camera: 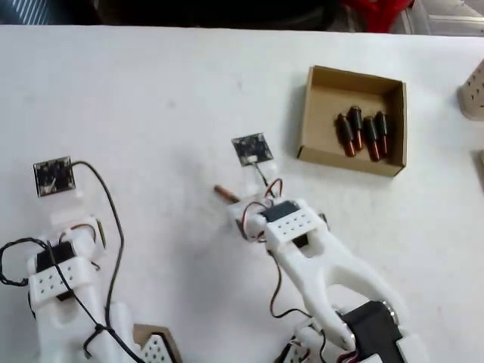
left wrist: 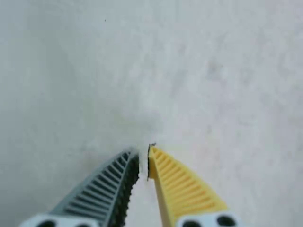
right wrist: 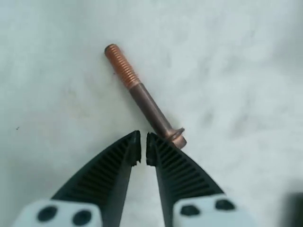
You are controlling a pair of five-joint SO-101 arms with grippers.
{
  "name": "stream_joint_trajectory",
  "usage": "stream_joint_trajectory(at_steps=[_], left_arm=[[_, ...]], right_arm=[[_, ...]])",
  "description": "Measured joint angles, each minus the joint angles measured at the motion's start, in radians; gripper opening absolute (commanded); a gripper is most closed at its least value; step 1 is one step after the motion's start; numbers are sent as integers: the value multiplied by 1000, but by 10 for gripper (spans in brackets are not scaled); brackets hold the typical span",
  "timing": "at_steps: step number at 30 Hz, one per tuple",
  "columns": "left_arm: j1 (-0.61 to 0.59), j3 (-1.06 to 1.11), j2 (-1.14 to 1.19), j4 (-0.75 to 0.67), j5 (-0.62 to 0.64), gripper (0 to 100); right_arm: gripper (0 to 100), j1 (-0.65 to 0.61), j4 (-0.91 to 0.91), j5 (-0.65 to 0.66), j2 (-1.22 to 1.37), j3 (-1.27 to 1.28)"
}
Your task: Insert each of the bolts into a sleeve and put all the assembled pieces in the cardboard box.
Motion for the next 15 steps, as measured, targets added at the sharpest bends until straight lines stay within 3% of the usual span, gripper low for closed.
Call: stream_joint_trajectory(at_steps=[15], left_arm=[[3, 0, 0, 0, 0, 72]], right_arm=[[16, 118, 198, 0, 216, -226]])
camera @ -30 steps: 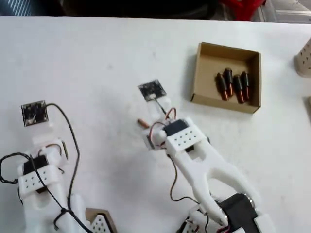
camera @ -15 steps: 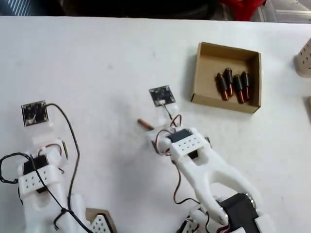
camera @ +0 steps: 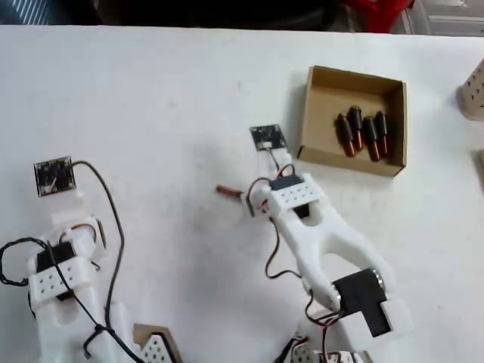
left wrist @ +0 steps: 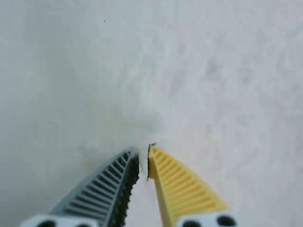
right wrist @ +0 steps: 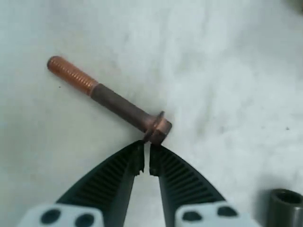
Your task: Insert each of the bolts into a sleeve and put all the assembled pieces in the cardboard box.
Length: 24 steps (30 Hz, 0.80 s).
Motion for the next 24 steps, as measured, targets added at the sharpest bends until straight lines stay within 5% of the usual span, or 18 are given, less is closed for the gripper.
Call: stream_joint_trajectory(at_steps=[10, 24], left_arm=[[0, 0, 0, 0, -32, 72], [3, 0, 0, 0, -43, 72]], right_arm=[[16, 69, -118, 52, 31, -28], [17, 77, -98, 109, 305, -381]])
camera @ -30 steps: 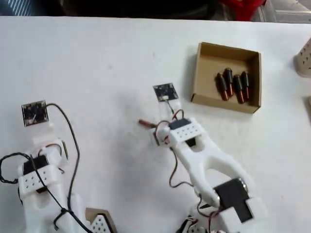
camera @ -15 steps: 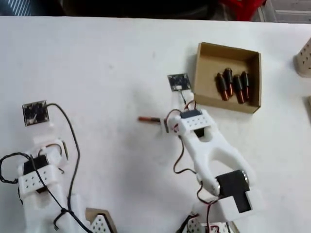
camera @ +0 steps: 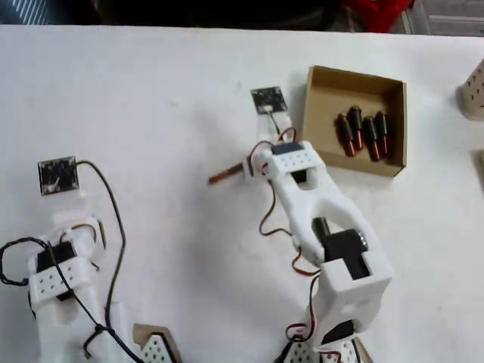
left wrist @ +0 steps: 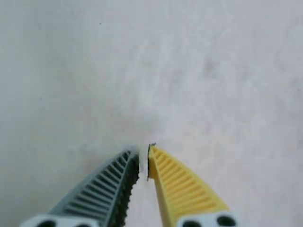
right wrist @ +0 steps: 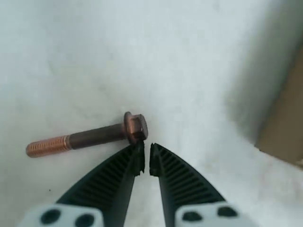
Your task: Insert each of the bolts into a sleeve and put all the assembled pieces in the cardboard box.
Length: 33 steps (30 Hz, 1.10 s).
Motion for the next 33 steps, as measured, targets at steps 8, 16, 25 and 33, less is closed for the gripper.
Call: stream_joint_trajectory(at_steps=[8, 16, 25, 33], left_arm=[[14, 0, 0, 0, 0, 72], [18, 0, 0, 0, -6, 72], [25, 0, 0, 0, -6, 72], [25, 0, 0, 0, -6, 72]], right_arm=[[17, -3, 144, 95, -55, -31], [75, 35, 272, 218, -505, 236], [159, 133, 350, 216, -746, 474], [159, 221, 358, 216, -694, 479]])
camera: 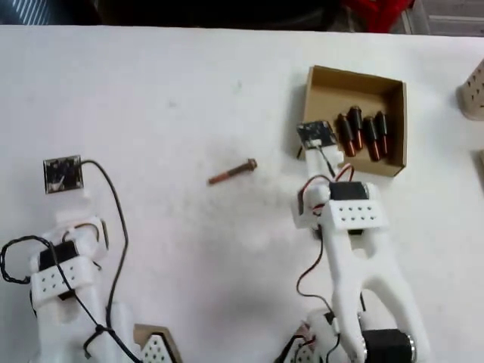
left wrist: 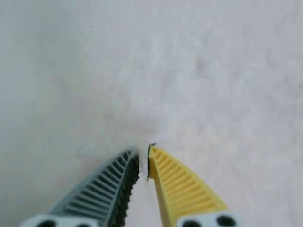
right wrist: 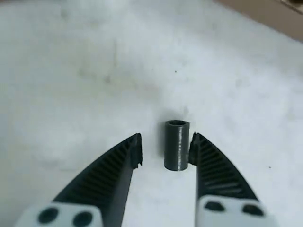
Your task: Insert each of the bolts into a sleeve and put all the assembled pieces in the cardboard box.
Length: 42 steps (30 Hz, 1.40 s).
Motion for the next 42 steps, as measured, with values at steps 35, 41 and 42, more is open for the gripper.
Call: stream_joint_trajectory(at_steps=[35, 41, 42], left_arm=[[0, 0, 0, 0, 0, 72], [0, 0, 0, 0, 0, 72], [0, 0, 0, 0, 0, 72]], right_arm=[[74, 120, -117, 293, 281, 0], [74, 121, -117, 322, 292, -2], [74, 121, -117, 325, 292, -2]])
